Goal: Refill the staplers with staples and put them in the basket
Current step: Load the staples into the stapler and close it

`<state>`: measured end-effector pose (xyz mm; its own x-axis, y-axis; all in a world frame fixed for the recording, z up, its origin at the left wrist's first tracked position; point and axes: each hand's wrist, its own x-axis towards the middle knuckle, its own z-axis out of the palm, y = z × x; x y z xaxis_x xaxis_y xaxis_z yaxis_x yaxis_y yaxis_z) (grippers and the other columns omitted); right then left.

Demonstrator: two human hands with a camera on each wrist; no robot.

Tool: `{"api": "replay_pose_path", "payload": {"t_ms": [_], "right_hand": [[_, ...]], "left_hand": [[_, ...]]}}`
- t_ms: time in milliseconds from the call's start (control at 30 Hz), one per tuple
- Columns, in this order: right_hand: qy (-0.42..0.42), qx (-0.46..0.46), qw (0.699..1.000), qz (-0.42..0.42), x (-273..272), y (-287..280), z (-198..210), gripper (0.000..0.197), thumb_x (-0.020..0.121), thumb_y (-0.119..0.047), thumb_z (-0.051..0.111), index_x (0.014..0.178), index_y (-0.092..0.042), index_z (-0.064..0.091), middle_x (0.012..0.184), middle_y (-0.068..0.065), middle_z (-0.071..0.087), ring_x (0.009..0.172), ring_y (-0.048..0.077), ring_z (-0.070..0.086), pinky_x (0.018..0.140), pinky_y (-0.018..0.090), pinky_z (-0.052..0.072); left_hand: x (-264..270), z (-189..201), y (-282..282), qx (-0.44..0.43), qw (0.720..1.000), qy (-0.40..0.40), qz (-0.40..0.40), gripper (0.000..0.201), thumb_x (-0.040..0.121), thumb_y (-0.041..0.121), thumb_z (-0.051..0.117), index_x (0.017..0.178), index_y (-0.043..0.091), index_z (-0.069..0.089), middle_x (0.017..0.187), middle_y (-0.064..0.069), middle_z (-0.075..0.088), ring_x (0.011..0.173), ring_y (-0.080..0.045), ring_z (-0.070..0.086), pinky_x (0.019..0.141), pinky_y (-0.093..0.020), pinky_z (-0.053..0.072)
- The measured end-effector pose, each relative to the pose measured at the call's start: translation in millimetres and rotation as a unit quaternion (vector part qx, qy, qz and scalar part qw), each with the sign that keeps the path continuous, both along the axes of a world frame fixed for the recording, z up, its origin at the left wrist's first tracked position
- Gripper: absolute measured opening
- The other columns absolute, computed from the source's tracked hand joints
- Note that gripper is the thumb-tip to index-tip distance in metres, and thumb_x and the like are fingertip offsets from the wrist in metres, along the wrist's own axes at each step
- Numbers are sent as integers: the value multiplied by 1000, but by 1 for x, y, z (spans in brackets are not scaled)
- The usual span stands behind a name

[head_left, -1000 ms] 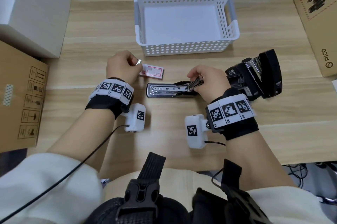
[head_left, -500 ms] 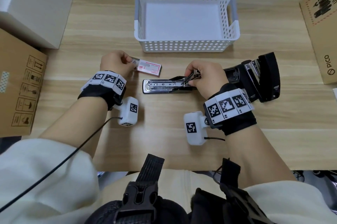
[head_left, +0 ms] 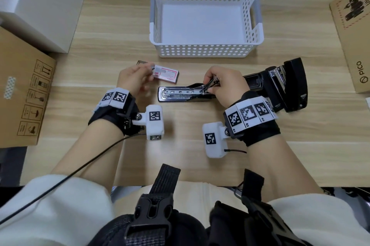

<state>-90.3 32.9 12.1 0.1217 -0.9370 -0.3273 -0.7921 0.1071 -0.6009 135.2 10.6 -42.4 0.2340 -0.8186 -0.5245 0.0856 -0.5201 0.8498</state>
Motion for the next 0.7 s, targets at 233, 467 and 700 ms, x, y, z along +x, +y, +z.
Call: {"api": "replay_pose_path", "payload": {"t_ms": [233,467,700], "right_hand": [[1,2,1000,-5,1,0,-3,25,78,3,60,84,-21,59,79,-2,57,77,19,53,73,31,45],[3,-4,1000,-18,2,1,-4,29,78,3,60,80,-26,56,79,-3,58,75,18,54,74,33,49],[5,-2,1000,-18,3,2,-3,27,79,3,60,83,-24,58,79,-3,58,76,18,54,73,32,47]], "left_hand": [[-20,4,17,-93,968,-142,-187,23,91,3,47,111,7,60,93,-12,67,75,0,57,76,-14,48],[-19,-7,24,-119,908,-273,-295,26,86,9,58,110,10,65,101,-1,50,101,-10,46,84,-9,31],[-18,-13,27,-157,883,-308,-317,26,83,6,61,108,8,66,95,-2,47,96,-13,47,88,-13,31]]}}
